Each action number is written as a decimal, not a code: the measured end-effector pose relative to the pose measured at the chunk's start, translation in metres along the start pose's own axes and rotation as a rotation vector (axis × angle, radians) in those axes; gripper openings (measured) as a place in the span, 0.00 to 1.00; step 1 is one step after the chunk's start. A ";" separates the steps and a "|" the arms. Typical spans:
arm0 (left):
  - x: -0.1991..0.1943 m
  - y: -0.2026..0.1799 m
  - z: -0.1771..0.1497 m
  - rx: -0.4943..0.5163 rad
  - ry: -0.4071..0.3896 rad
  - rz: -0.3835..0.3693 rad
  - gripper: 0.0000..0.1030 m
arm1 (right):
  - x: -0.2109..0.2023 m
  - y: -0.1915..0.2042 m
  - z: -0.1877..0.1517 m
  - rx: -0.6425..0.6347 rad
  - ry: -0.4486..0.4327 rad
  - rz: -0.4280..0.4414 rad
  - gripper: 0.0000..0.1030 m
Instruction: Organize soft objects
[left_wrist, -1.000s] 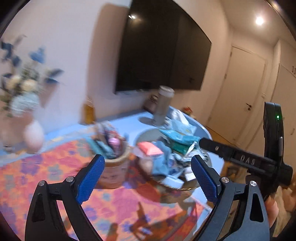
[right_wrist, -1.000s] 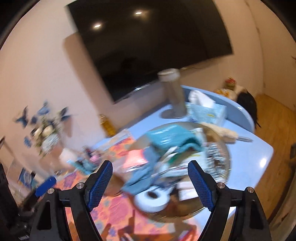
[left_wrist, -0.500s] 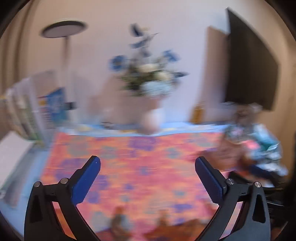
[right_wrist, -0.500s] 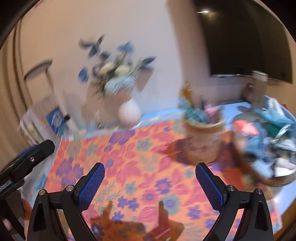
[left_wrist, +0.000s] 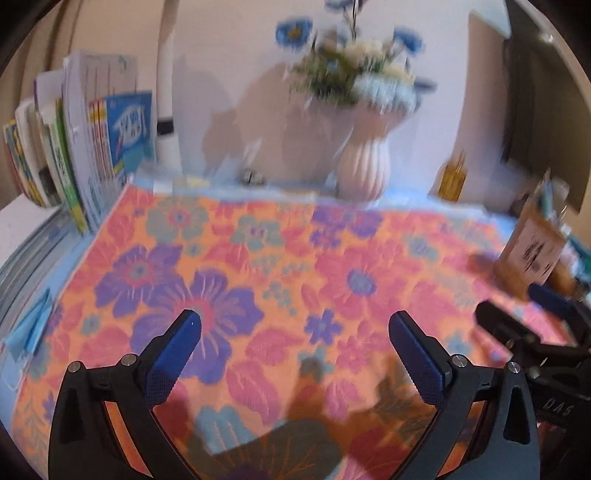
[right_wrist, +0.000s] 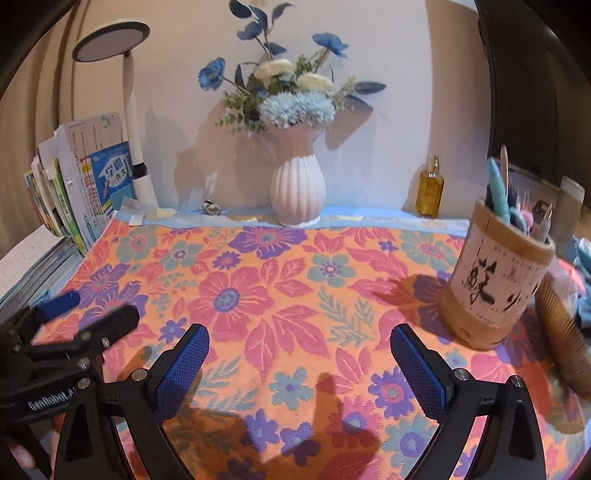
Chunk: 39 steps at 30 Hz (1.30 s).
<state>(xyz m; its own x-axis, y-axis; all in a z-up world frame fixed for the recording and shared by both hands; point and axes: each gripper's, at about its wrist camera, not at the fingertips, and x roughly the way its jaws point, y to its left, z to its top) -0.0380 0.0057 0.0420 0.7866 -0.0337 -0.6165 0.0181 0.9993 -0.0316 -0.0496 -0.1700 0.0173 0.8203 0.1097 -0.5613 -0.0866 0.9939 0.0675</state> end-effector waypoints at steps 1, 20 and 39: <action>-0.002 -0.002 0.000 0.016 -0.014 0.009 0.99 | 0.002 -0.002 0.000 0.008 0.011 0.003 0.95; 0.003 -0.005 -0.003 0.034 0.011 0.128 0.99 | 0.007 -0.002 -0.005 0.008 0.036 0.002 0.98; 0.005 -0.003 -0.002 0.028 0.026 0.114 0.99 | 0.009 -0.002 -0.006 -0.011 0.046 0.005 1.00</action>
<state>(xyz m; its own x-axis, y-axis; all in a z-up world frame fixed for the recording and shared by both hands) -0.0354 0.0021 0.0369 0.7685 0.0800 -0.6348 -0.0531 0.9967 0.0613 -0.0453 -0.1705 0.0072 0.7929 0.1149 -0.5984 -0.0971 0.9933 0.0620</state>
